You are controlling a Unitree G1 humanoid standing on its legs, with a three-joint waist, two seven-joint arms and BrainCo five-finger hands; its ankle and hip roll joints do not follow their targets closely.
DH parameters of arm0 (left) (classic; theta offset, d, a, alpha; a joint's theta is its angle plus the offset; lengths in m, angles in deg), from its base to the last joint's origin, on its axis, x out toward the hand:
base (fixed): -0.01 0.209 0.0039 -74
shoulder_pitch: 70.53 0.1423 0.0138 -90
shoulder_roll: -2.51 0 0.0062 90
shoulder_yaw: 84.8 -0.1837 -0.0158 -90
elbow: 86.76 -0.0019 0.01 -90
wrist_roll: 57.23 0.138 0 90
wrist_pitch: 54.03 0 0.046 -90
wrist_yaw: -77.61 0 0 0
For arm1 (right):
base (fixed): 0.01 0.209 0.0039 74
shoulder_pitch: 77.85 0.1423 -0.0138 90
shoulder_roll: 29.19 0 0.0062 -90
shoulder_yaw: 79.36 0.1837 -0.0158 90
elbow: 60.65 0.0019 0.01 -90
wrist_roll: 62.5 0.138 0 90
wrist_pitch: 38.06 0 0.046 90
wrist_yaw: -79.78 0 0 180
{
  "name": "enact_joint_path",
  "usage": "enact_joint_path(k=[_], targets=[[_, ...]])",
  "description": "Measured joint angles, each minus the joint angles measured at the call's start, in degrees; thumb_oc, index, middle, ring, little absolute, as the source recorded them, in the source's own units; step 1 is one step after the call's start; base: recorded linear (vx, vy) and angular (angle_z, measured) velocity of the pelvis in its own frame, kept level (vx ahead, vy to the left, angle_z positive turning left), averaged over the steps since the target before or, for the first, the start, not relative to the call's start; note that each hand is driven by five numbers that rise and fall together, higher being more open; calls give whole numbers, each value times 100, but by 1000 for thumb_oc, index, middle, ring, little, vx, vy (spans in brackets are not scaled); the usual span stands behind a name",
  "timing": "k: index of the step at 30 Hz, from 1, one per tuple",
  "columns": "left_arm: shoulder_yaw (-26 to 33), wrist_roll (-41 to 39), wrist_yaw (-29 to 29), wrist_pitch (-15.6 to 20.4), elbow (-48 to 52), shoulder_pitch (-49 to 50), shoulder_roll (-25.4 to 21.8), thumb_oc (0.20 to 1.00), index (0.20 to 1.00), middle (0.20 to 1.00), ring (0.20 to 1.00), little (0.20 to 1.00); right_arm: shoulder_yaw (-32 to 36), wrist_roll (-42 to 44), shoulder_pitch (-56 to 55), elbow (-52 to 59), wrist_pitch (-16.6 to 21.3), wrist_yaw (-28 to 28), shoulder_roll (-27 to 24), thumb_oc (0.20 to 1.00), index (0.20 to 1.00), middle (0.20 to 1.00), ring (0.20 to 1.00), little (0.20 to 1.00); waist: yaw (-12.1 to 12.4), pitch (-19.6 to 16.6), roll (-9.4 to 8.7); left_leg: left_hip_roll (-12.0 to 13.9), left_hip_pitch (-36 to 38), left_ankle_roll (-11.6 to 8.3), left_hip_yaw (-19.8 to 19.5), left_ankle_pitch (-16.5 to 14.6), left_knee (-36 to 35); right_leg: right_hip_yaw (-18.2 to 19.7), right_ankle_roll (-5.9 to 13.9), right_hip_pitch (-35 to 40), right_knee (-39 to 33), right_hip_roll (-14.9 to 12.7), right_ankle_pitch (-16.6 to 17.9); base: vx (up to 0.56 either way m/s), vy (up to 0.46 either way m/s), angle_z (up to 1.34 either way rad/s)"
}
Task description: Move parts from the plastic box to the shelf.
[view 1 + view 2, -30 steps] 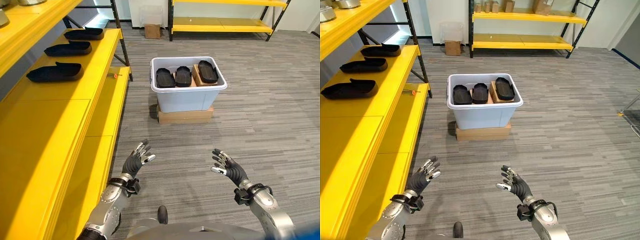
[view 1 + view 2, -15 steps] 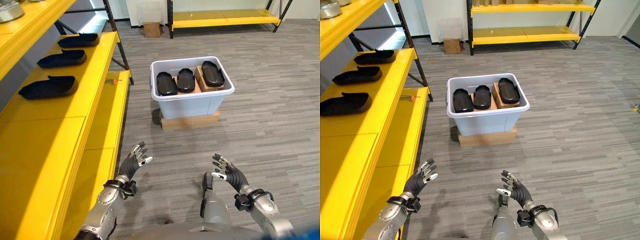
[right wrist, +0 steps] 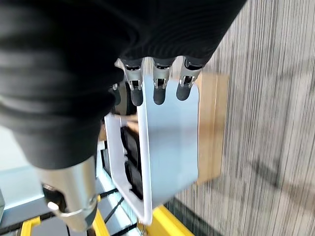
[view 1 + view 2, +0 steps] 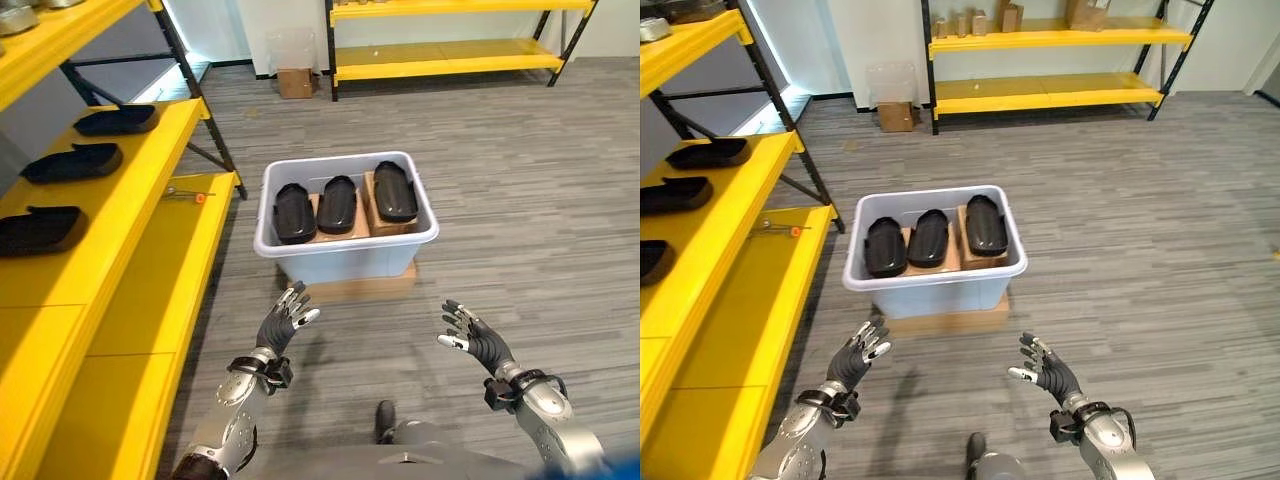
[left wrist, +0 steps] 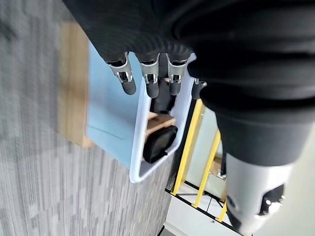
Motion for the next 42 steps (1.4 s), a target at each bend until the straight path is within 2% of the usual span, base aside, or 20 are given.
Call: enact_joint_path(k=[2, 3, 4, 7, 10, 11, 15, 17, 20, 22, 26, 29, 30, 31, 33, 35, 37, 39, 41, 42], targets=[[0, -4, -3, -20, 61, 17, -50, 1000, 1000, 1000, 1000, 1000, 15, -1, -13, 5, -4, 31, -29, 1000, 1000, 1000, 1000, 1000, -6, 92, -131, -110, -593, 145, 165, -293, 504, 65, -144, 100, -81, 16, -144, 226, -53, 9], [23, -35, 1, -6, 135, 8, -63, 1000, 1000, 1000, 1000, 1000, 73, 15, 40, 9, -10, 114, 15, 1000, 1000, 1000, 1000, 1000, 246, 274, -398, -369, -919, 268, 759, -758, -181, 269, 74, 247, -333, -96, -6, 261, 49, -25], [21, -81, 1, -14, 135, 110, -65, 1000, 1000, 1000, 1000, 1000, 74, 29, 53, 10, -1, 117, 5, 1000, 1000, 1000, 1000, 1000, 307, 279, -395, -413, -966, 270, 1005, -761, -999, 319, 193, 387, -560, -65, 58, 295, 88, -48], [14, -100, 3, -31, 70, 261, -60, 1000, 1000, 1000, 1000, 1000, 62, 53, 126, -12, 33, 134, 12, 1000, 1000, 1000, 1000, 1000, 383, 270, -86, -284, -857, 174, 1098, -349, -3615, 227, 255, 829, -962, 282, 33, 353, 131, -24], [22, -97, 4, -20, 66, 242, -77, 1000, 1000, 1000, 1000, 1000, 35, 41, 26, -69, 29, 128, -13, 1000, 1000, 1000, 1000, 1000, 460, 246, 137, -349, -708, 176, 783, 140, -4895, 392, 144, 1151, -912, 435, -107, 281, 118, -32], [21, -98, -2, -10, 76, 261, -79, 1000, 1000, 1000, 1000, 1000, 39, 36, -40, -60, 27, 109, -12, 1000, 1000, 1000, 1000, 1000, 428, 225, 183, -401, -694, 272, 789, 213, -4560, 490, 209, 1315, -908, 452, -198, 459, 225, -52], [27, -97, -4, -11, 164, 191, -86, 1000, 1000, 1000, 1000, 1000, 69, 36, -198, 11, 22, 99, -14, 1000, 1000, 1000, 1000, 1000, 384, 80, 156, -685, -282, 427, 1038, 300, -4664, 713, 428, 1438, -924, 326, -406, 279, 166, -28], [38, -97, 2, -12, 184, 204, -100, 1000, 1000, 1000, 1000, 1000, 43, 36, -204, 12, -5, 69, 51, 1000, 1000, 1000, 1000, 1000, 324, 34, 128, -898, 101, 855, 1221, 405, -4978, 721, 693, 1492, -732, 139, -587, 167, 118, -14], [26, -98, 4, -9, 198, 172, -176, 1000, 1000, 1000, 1000, 1000, -5, 35, -203, 31, -6, 3, 76, 1000, 1000, 1000, 1000, 1000, 282, 5, 50, -1108, 219, 1096, 1214, 214, -4959, 755, 1021, 1321, -143, -149, -862, 154, 125, 11], [53, -98, 9, -9, 227, 118, -351, 1000, 1000, 1000, 1000, 1000, 15, 35, -173, 150, -2, -13, 79, 1000, 1000, 1000, 1000, 1000, 301, -55, -38, -1391, 242, 1212, 1239, 19, -4900, 789, 1112, 1291, 53, -448, -1088, 131, 115, 6], [62, -97, 10, -7, 229, 85, -492, 1000, 1000, 1000, 1000, 1000, 26, -23, -147, 172, -4, -35, 77, 1000, 1000, 1000, 1000, 1000, 385, -54, 2, -1568, 293, 1324, 1245, -154, -4878, 821, 1251, 1170, 413, -632, -1199, 100, 100, 0], [57, -93, 14, -8, 230, 96, -520, 1000, 1000, 1000, 1000, 1000, 25, -25, -185, 170, -6, -62, 73, 1000, 1000, 1000, 1000, 1000, 395, -63, 45, -1577, 407, 1371, 1226, -323, -4822, 861, 1323, 586, 1880, -726, -1347, 30, 115, -3], [47, -86, 17, -8, 230, 92, -547, 1000, 1000, 1000, 1000, 1000, 17, -24, -164, 174, -5, -62, 72, 1000, 1000, 1000, 1000, 1000, 365, -60, 39, -1605, 411, 1409, 1231, -370, -4822, 874, 1358, -47, 3060, -843, -1229, 37, 122, 3], [30, -85, 18, -10, 230, 87, -576, 1000, 1000, 1000, 1000, 1000, 3, -24, -126, 177, -5, -63, 73, 1000, 1000, 1000, 1000, 1000, 322, -41, 43, -1628, 417, 1434, 1207, -385, -4823, 878, 1382, -379, 3612, -923, -1062, 80, 105, 13], [-21, -75, 20, -13, 230, 95, -615, 1000, 1000, 1000, 1000, 1000, -6, -28, -205, 182, -9, -83, 71, 1000, 1000, 1000, 1000, 1000, 228, 14, 38, -1662, 481, 1616, 1146, -419, -4746, 920, 1402, -694, 4145, -1033, -1009, 93, 27, 15], [-50, 34, 15, -17, 230, 83, -588, 1000, 1000, 1000, 1000, 1000, -14, -30, -219, 183, -27, -81, 70, 1000, 1000, 1000, 1000, 1000, 122, 115, 145, -1635, 614, 1623, 1093, -465, -4759, 828, 1334, -820, 3793, -1206, -1035, 146, -38, 7], [-49, 39, 11, -15, 230, 33, -560, 1000, 1000, 1000, 1000, 1000, -15, -28, -197, 195, -26, -77, 69, 1000, 1000, 1000, 1000, 1000, 106, 210, 267, -1533, 649, 1553, 1089, -523, -4757, 785, 1335, -953, 2574, -1306, -980, 64, -44, -3], [-42, 39, 11, -16, 224, 62, -578, 1000, 1000, 1000, 1000, 1000, -19, -27, -242, 209, -29, -76, 74, 1000, 1000, 1000, 1000, 1000, 90, 245, 244, -1509, 704, 1493, 1119, -494, -4758, 761, 1362, -991, 1804, -1422, -618, 146, -134, 12], [149, 28, 7, -1, 217, 169, -463, 1000, 1000, 1000, 1000, 1000, -41, -43, -308, 191, -29, -62, 60, 1000, 1000, 1000, 1000, 1000, 151, 238, 175, -1414, 759, 1235, 1065, -742, -4619, 784, 1682, -1157, 1377, -1514, -167, 337, -318, -6], [179, 23, 40, 2, 176, 174, -435, 1000, 1000, 1000, 1000, 1000, 27, -73, -281, 316, -26, -50, 76, 1000, 1000, 1000, 1000, 1000, 131, 230, 155, -1359, 663, 1217, 1080, -804, -4518, 819, 1773, -1009, 619, -1495, -55, 166, -172, -6]])
